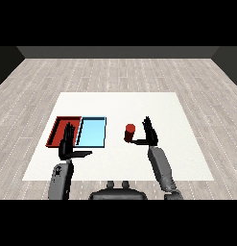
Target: Pick the red can and put it in the red box
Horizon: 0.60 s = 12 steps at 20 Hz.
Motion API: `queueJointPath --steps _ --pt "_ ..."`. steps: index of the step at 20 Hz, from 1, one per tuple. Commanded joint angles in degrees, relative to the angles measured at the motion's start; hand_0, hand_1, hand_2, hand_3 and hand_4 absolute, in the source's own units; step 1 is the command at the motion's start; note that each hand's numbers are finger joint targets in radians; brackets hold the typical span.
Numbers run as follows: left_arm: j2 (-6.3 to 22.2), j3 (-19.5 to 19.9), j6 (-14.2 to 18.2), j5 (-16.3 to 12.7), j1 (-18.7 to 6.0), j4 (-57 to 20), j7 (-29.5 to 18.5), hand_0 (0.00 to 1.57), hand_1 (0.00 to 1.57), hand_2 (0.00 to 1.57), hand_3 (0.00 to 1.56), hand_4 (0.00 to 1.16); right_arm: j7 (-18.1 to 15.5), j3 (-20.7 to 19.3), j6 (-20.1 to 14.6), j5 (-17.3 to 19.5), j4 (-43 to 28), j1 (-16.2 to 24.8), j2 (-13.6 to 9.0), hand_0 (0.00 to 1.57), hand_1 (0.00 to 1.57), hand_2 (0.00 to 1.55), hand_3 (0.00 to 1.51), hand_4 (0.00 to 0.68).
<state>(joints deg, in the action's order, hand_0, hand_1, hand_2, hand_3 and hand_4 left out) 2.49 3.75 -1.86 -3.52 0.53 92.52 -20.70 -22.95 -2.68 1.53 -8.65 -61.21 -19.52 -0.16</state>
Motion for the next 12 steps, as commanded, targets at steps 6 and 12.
queueJointPath --steps 6,12 --pt "-1.67 -0.71 2.09 0.16 -2.26 -0.56 0.59 0.00 0.00 0.00 0.00 0.00 -0.55 3.37 -2.14 -3.62 2.20 -1.46 -0.29 0.00 0.00 0.00 0.00 0.000" --pt "0.40 -0.32 -1.09 -1.28 3.34 4.47 1.79 0.00 0.00 0.00 0.00 0.00 -6.88 6.75 -3.70 -8.62 12.33 -4.63 0.15 0.00 0.00 0.00 0.00 0.000"
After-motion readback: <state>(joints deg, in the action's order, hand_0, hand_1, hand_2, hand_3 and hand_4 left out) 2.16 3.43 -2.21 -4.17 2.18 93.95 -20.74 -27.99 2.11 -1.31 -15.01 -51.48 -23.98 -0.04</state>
